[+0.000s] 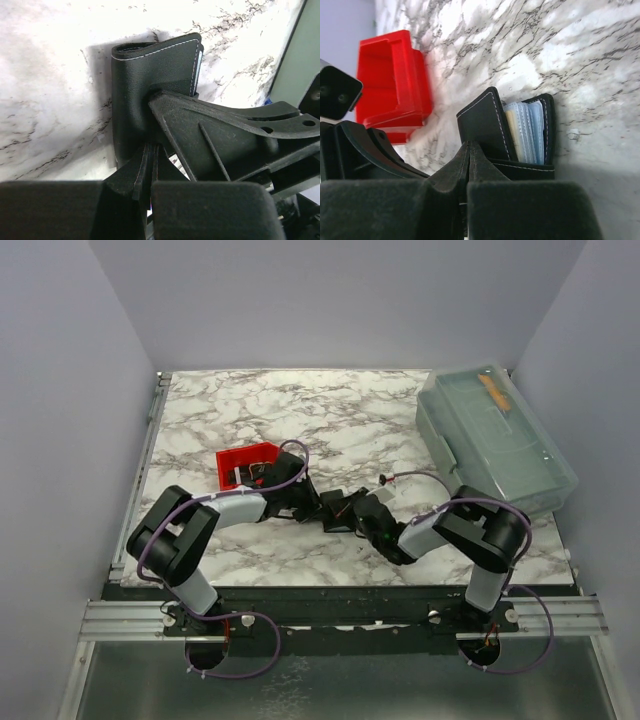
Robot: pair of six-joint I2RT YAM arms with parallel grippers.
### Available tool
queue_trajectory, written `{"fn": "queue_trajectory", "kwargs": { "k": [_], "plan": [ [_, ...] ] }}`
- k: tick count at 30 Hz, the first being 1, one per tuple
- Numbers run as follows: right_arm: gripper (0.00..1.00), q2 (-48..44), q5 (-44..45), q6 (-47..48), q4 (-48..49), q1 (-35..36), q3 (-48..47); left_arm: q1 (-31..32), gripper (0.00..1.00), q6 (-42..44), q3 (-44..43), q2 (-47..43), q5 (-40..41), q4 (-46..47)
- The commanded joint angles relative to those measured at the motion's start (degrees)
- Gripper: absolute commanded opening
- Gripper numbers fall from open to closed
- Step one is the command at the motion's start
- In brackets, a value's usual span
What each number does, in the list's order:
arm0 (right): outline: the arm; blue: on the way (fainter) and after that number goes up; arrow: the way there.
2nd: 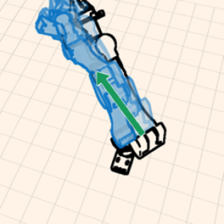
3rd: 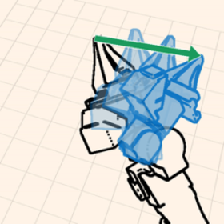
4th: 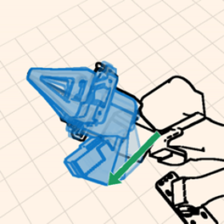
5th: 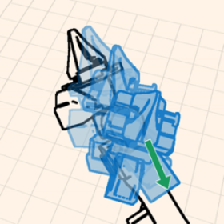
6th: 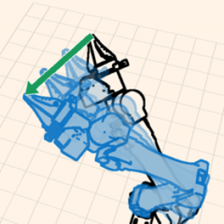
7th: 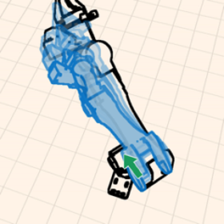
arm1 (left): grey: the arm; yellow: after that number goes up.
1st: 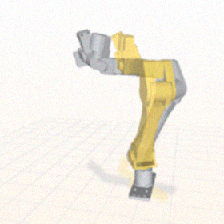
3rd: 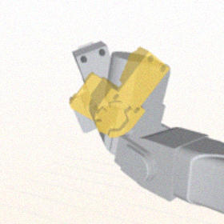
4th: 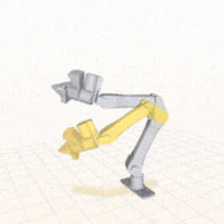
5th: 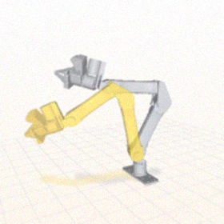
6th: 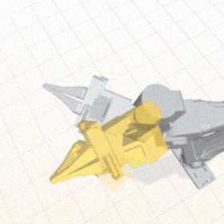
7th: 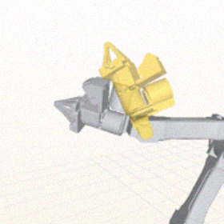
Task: Put the credit cards into the card holder
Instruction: Close the card holder at the center of the board.
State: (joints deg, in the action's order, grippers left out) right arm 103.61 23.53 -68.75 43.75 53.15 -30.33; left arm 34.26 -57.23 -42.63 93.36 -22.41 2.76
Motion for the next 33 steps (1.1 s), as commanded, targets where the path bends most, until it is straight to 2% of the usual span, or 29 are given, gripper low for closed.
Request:
{"fn": "queue_trajectory", "kwargs": {
  "k": [1, 4, 6, 9, 12, 14, 20, 23, 30, 33],
  "plan": [
    [0.0, 13.89, -10.12, -1.85, -16.93, 2.56, 9.14, 0.11, 0.0, 0.09, 0.4, -2.42, 3.34, -2.68],
    [0.0, 14.58, -12.45, -1.71, -12.0, 0.99, 11.72, 0.1, 0.0, 0.29, 1.06, -3.08, 3.6, -2.68],
    [0.0, 15.72, -15.91, -1.07, -5.39, -2.17, 14.91, 0.1, 0.0, 0.58, 1.23, -3.18, 3.44, -2.68],
    [0.0, 20.72, -25.0, 1.99, 4.75, -8.26, 17.2, 0.1, 0.0, 1.05, 1.36, -3.59, 3.13, -2.68],
    [0.0, 25.36, -31.89, 4.0, 8.33, -11.75, 15.51, 0.1, 0.0, 1.55, 1.4, -4.15, 2.8, -2.68],
    [0.0, 24.82, -33.71, 4.64, 5.63, -12.94, 14.01, 0.1, 0.0, 1.94, 1.28, -4.74, 2.81, -4.33],
    [0.0, 20.16, -40.31, 6.32, -14.61, -18.0, 7.42, 0.1, 0.0, 3.26, 0.65, -8.32, 3.85, -7.58],
    [0.0, 19.23, -41.66, 4.73, -21.31, -18.2, 4.7, 0.11, 0.0, 3.89, -0.13, -10.27, 4.59, -9.93],
    [0.0, 20.55, -43.3, 3.72, -28.18, -18.7, -0.72, 0.1, 0.0, 4.79, -1.19, -14.99, 5.01, -13.87],
    [0.0, 20.26, -44.47, 7.44, -30.24, -19.04, -3.2, 0.1, 0.0, 5.1, -1.49, -16.76, 4.92, -14.71]
  ]
}}
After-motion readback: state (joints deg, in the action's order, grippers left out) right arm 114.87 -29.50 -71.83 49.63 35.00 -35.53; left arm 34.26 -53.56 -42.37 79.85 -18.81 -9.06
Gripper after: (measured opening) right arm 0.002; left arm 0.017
